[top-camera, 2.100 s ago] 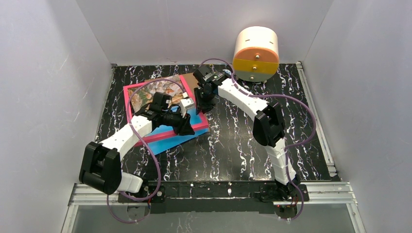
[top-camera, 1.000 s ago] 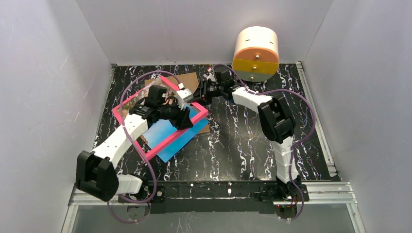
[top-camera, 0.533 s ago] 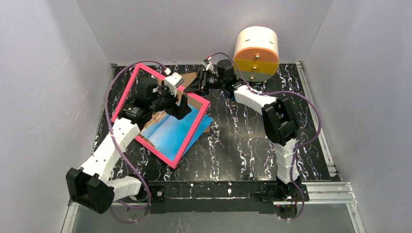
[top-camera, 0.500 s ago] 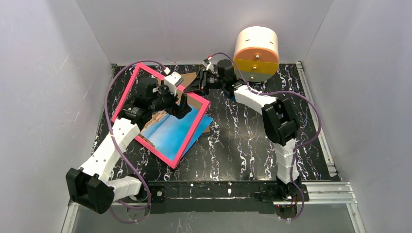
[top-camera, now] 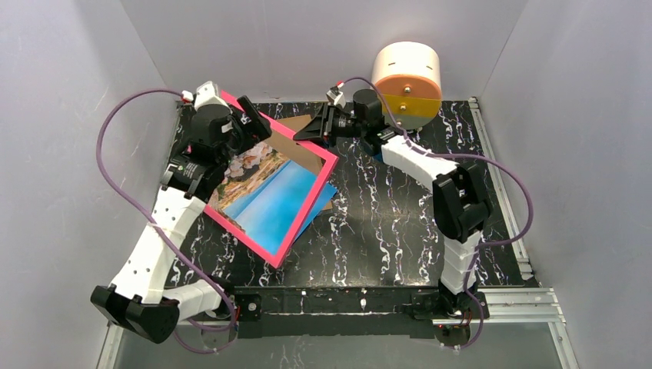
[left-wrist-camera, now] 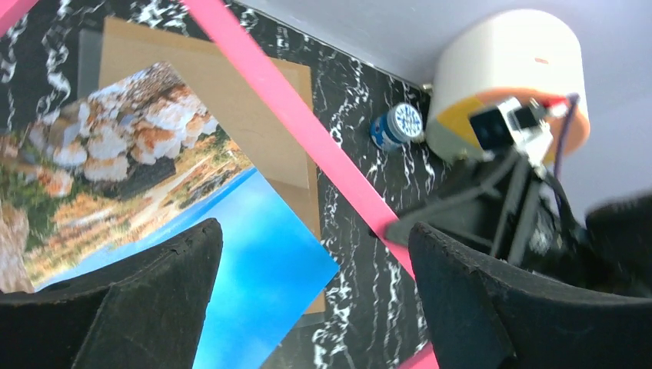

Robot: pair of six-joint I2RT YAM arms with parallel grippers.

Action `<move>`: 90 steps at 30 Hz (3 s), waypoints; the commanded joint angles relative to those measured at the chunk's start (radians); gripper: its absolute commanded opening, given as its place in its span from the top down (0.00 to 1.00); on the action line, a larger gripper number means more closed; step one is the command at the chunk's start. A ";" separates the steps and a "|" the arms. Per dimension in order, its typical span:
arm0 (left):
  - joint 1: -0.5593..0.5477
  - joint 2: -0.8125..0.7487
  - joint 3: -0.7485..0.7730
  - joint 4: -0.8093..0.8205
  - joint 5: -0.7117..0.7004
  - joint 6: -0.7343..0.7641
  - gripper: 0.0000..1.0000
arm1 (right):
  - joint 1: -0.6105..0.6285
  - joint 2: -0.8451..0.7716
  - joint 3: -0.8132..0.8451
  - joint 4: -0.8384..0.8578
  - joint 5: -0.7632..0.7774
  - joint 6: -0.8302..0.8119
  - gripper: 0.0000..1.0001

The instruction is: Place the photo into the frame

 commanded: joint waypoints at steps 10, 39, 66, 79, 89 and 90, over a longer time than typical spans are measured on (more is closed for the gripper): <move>0.009 0.129 0.062 -0.141 -0.103 -0.323 0.07 | 0.106 -0.249 -0.098 0.024 0.054 -0.051 0.99; 0.012 0.112 0.304 -0.135 0.167 -0.268 1.00 | 0.145 -0.434 -0.003 -0.234 0.071 -0.230 0.25; 0.012 0.235 0.336 0.424 0.838 -0.574 1.00 | 0.136 -0.570 -0.131 0.156 0.096 0.069 0.43; 0.011 0.219 0.268 0.621 0.910 -0.675 0.95 | 0.130 -0.614 -0.129 0.145 0.162 0.104 0.90; 0.012 0.156 0.163 0.578 0.900 -0.528 0.29 | 0.128 -0.752 -0.153 -0.134 0.271 -0.050 0.99; 0.012 0.154 0.151 0.573 0.905 -0.517 0.25 | 0.128 -0.768 -0.163 -0.166 0.290 -0.059 0.99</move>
